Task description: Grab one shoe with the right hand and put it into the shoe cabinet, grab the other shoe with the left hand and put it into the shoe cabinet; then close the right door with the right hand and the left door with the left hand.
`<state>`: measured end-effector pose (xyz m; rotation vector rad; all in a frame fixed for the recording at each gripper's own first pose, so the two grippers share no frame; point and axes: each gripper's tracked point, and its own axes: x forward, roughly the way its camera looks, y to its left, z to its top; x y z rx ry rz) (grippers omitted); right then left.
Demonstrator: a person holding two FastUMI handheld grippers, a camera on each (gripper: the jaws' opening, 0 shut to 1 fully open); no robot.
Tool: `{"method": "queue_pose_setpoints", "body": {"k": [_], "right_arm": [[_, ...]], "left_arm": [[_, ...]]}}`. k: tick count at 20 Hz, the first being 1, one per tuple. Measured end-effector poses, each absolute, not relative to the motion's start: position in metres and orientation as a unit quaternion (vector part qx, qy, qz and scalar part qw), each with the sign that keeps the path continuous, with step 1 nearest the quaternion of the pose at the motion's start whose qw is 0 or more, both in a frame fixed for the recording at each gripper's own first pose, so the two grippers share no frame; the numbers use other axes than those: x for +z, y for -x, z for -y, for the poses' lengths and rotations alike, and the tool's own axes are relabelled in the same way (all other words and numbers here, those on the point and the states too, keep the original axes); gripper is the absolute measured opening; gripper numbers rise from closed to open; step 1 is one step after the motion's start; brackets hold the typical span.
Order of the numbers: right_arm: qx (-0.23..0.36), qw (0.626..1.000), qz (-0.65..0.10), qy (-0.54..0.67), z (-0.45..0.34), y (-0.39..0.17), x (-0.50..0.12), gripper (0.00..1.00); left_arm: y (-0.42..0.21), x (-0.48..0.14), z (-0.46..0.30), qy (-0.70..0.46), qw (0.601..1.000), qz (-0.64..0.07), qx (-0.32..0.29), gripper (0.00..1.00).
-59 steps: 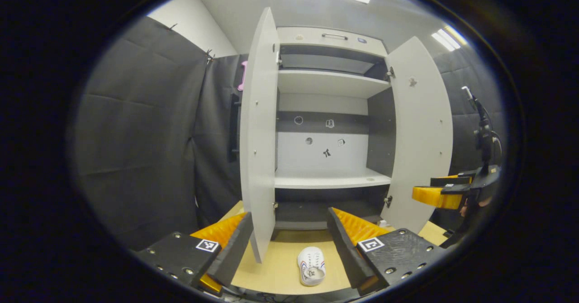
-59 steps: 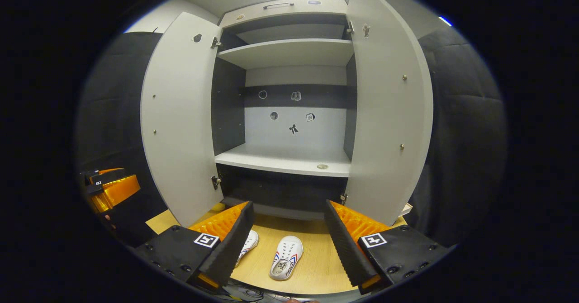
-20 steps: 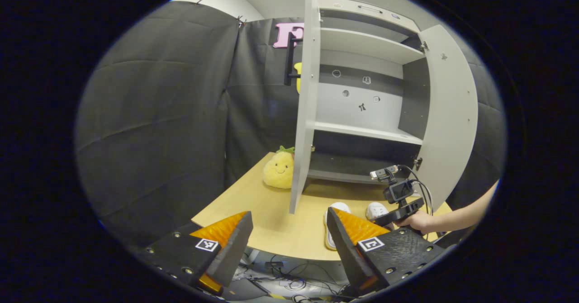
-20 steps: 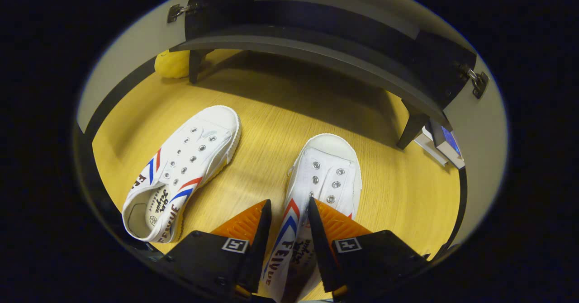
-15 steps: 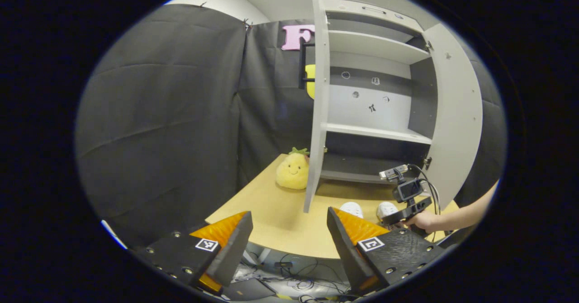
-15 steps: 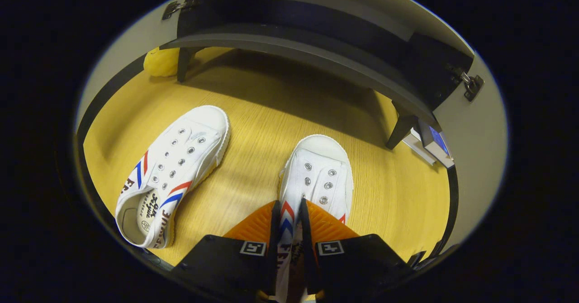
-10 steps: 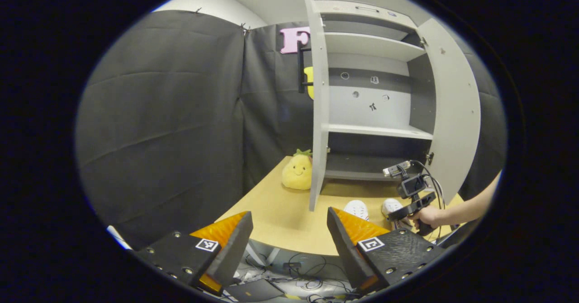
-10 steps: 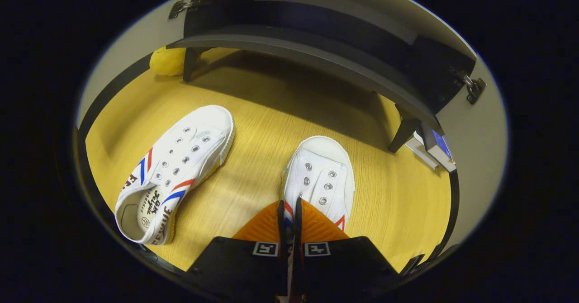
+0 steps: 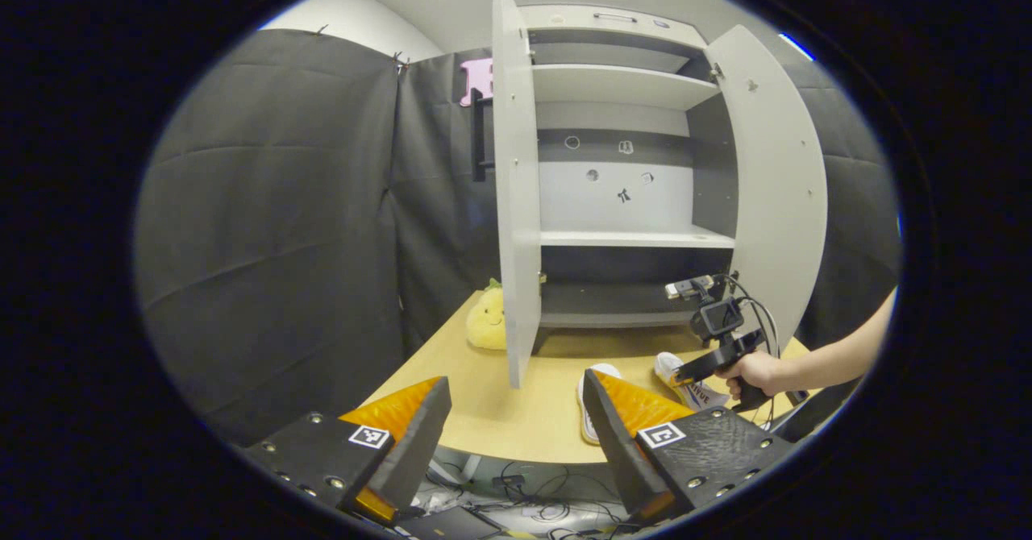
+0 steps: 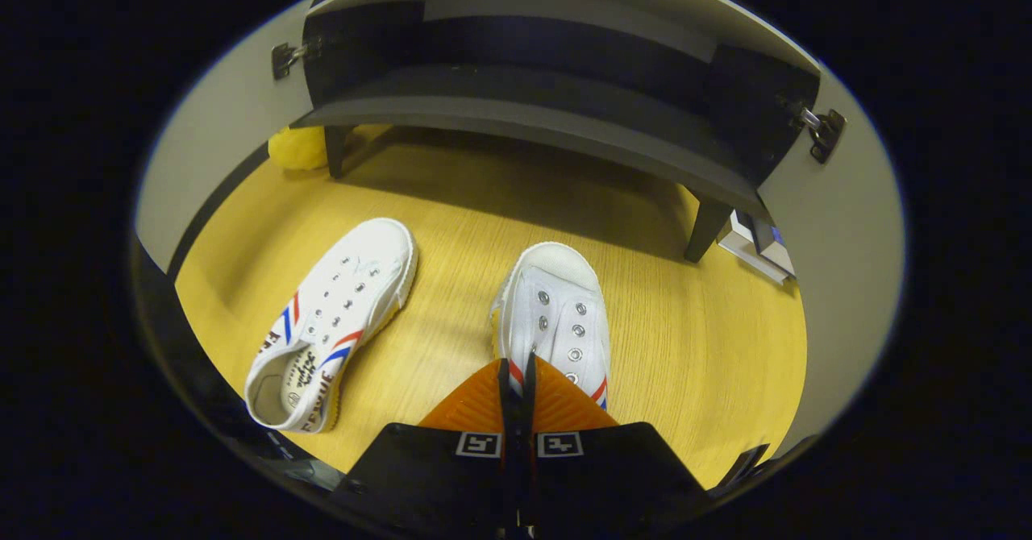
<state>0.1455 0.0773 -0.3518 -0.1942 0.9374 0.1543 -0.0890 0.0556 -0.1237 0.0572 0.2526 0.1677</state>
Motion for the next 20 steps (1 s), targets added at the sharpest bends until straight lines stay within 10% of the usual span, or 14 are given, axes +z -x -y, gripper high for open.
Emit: {"method": "queue_pose_setpoints", "body": {"k": [20], "right_arm": [[0.096,0.977,-0.193,0.008,-0.090,-0.191,-0.011,0.02]], "left_arm": [[0.021,-0.095,0.002,-0.062,0.994,-0.081,-0.047,0.95]]}}
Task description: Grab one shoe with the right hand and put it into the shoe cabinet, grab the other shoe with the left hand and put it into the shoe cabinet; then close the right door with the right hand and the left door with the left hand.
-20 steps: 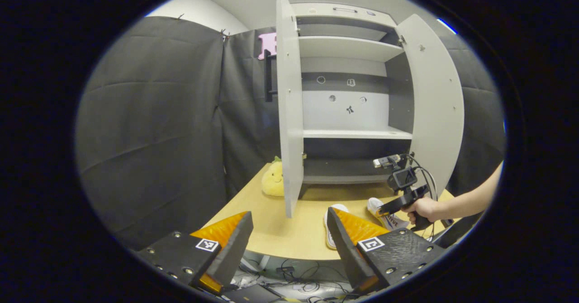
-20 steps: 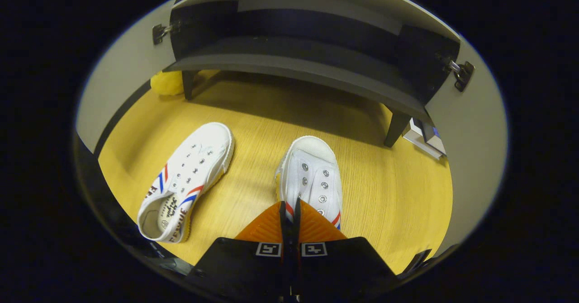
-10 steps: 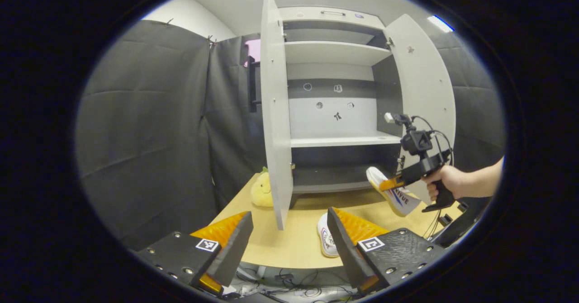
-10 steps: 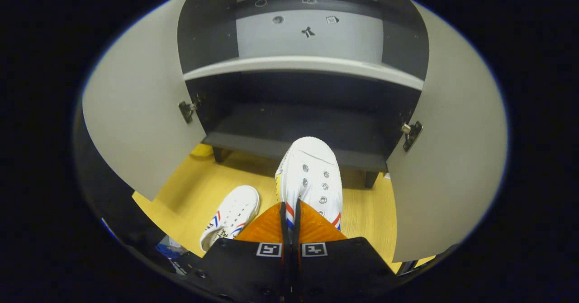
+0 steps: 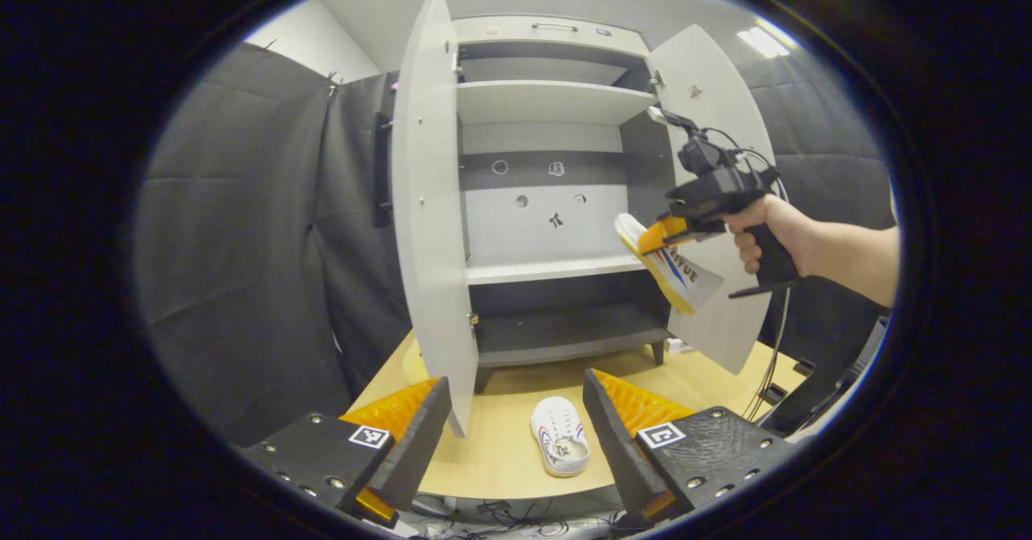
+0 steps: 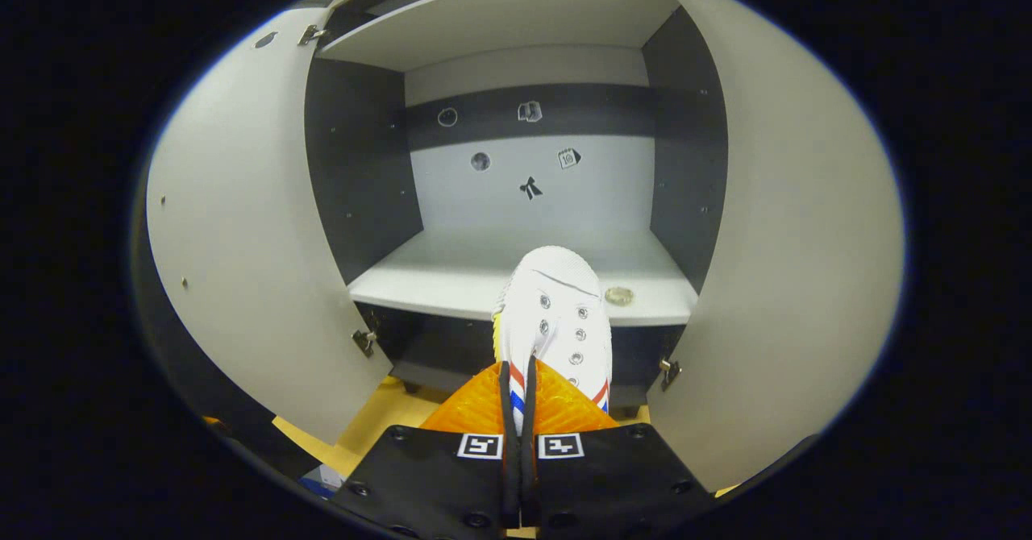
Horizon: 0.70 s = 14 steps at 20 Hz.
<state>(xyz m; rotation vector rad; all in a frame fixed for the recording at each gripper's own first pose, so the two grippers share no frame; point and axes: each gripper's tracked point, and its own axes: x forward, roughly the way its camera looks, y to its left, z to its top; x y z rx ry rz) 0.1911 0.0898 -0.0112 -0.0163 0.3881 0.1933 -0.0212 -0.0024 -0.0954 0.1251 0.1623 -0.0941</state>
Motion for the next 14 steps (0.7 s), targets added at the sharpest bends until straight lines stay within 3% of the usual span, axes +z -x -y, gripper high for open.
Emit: {"method": "queue_pose_setpoints", "body": {"k": [9,14], "right_arm": [[0.089,0.987,-0.130,-0.027,-0.094,-0.295,0.066,0.02],[0.079,0.987,-0.135,-0.026,-0.094,-0.344,0.062,0.02]], "left_arm": [[-0.008,-0.081,0.027,-0.058,0.993,-0.082,-0.059,0.94],[-0.018,-0.075,0.024,-0.075,0.993,-0.086,-0.029,0.94]]}}
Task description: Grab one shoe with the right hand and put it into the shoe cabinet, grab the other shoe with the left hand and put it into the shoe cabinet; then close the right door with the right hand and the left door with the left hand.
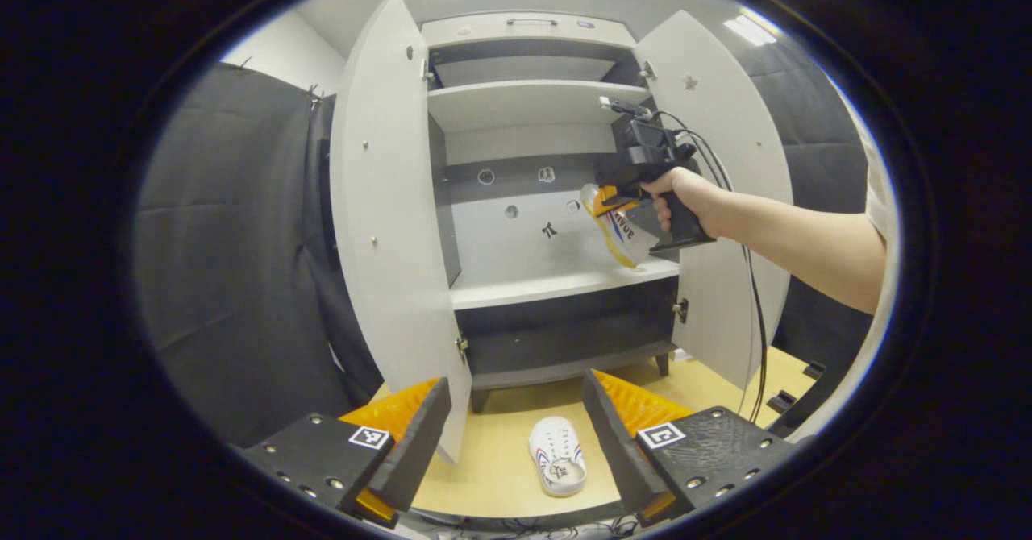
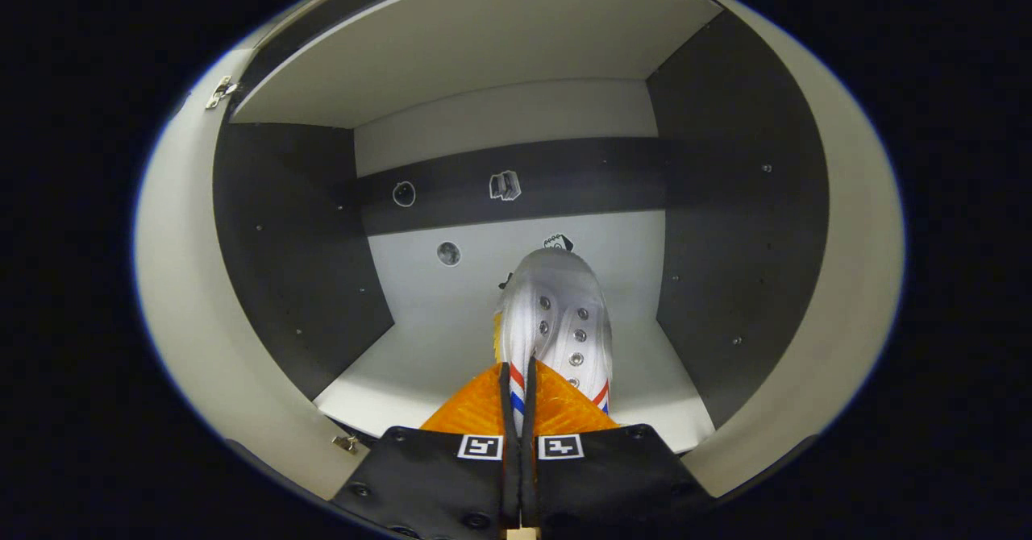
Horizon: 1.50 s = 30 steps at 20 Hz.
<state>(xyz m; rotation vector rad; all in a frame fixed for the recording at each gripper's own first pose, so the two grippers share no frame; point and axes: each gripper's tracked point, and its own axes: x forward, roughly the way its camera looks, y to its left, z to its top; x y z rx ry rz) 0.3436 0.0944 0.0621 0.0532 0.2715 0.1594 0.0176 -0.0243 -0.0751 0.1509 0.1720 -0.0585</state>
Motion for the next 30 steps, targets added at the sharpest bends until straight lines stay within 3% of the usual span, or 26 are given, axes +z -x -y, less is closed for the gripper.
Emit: {"method": "queue_pose_setpoints", "body": {"k": [13,17,19,20,21,23,30], "right_arm": [[0.076,0.972,-0.204,-0.087,-0.096,-0.428,0.006,0.00],[0.080,0.965,-0.220,-0.118,-0.098,-0.440,-0.009,0.05],[0.092,0.963,-0.206,-0.146,-0.105,-0.441,-0.002,0.30],[0.101,0.963,-0.198,-0.151,-0.106,-0.442,0.004,0.25],[0.100,0.965,-0.195,-0.146,-0.108,-0.437,0.002,0.39],[0.098,0.969,-0.185,-0.128,-0.108,-0.428,0.000,1.00],[0.092,0.985,-0.127,-0.066,-0.092,-0.367,0.033,0.98]], "left_arm": [[-0.033,-0.076,0.015,-0.094,0.987,-0.119,0.060,0.94],[-0.034,-0.081,0.001,-0.138,0.975,-0.139,0.102,0.94],[-0.032,-0.082,0.004,-0.155,0.972,-0.143,0.104,0.94],[-0.032,-0.084,0.006,-0.156,0.972,-0.144,0.103,0.94],[-0.033,-0.086,0.010,-0.148,0.973,-0.146,0.098,0.94],[-0.029,-0.100,0.017,-0.112,0.977,-0.157,0.090,0.94],[-0.032,-0.129,0.019,-0.063,0.982,-0.172,0.046,0.95]]}}
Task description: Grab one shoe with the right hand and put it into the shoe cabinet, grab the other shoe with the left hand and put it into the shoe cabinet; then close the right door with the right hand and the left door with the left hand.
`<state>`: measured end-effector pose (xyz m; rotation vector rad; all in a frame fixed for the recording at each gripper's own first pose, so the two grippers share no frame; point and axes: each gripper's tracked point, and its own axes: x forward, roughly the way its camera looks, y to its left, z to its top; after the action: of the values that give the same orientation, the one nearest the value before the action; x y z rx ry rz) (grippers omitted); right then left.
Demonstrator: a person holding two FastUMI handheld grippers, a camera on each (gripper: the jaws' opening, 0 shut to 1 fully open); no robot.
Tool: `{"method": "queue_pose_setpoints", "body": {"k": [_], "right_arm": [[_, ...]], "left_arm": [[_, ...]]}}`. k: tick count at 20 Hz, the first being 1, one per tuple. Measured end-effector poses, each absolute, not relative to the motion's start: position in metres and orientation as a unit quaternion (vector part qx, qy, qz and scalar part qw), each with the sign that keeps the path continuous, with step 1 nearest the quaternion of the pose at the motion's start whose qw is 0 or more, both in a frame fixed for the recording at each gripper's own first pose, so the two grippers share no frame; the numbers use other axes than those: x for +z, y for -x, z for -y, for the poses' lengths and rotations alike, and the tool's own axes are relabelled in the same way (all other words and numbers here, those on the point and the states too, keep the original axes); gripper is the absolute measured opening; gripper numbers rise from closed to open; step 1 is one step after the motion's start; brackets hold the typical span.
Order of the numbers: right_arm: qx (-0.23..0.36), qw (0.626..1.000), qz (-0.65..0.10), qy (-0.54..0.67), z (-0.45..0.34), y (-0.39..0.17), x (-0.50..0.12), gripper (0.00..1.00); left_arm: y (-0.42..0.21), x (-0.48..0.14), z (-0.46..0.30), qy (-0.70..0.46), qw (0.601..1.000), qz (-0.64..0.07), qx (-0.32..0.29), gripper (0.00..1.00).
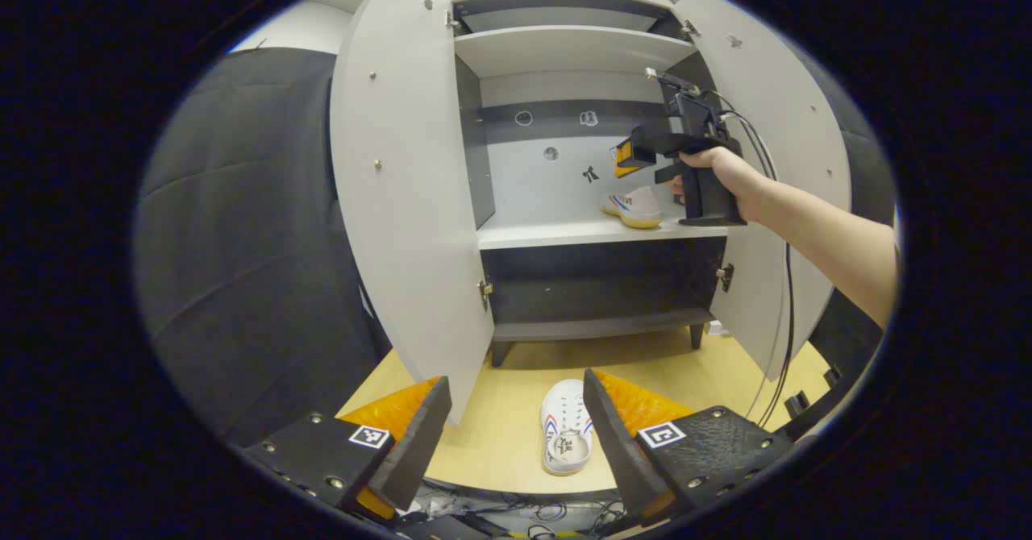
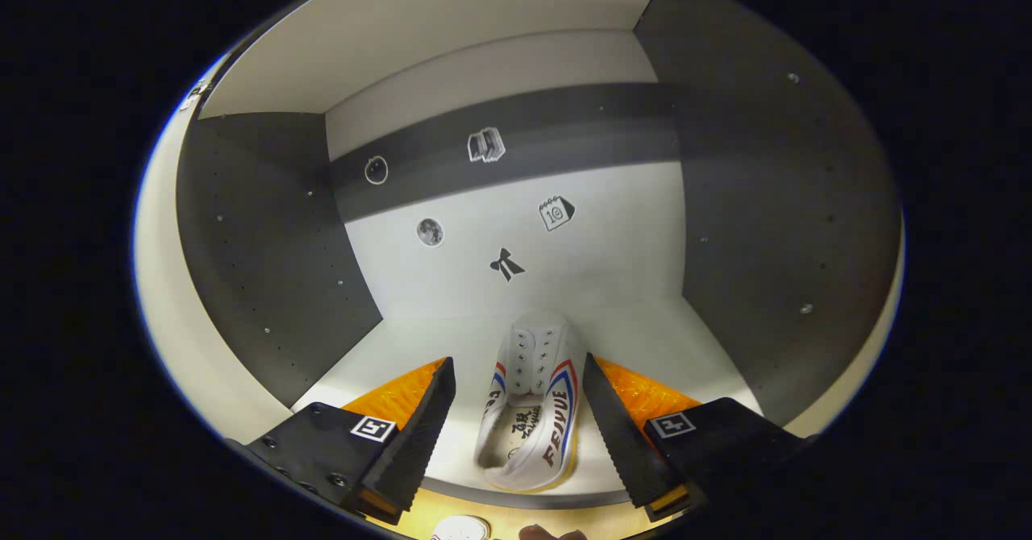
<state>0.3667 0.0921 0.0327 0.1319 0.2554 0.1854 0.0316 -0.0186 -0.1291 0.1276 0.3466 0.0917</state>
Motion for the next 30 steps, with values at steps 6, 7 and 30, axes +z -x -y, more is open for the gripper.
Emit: {"method": "queue_pose_setpoints", "body": {"k": [6,7,30], "right_arm": [[0.054,0.996,-0.055,-0.038,-0.075,-0.286,0.059,0.92],[0.048,0.997,-0.051,-0.026,-0.075,-0.269,0.057,0.92],[-0.117,0.985,-0.129,0.007,0.008,0.032,-0.087,0.99]], "left_arm": [[-0.042,-0.163,0.032,-0.022,0.979,-0.190,-0.065,0.95],[-0.041,-0.172,0.038,-0.025,0.976,-0.197,-0.091,0.95],[-0.126,-0.402,0.028,-0.002,0.913,-0.368,-0.179,0.95]]}}
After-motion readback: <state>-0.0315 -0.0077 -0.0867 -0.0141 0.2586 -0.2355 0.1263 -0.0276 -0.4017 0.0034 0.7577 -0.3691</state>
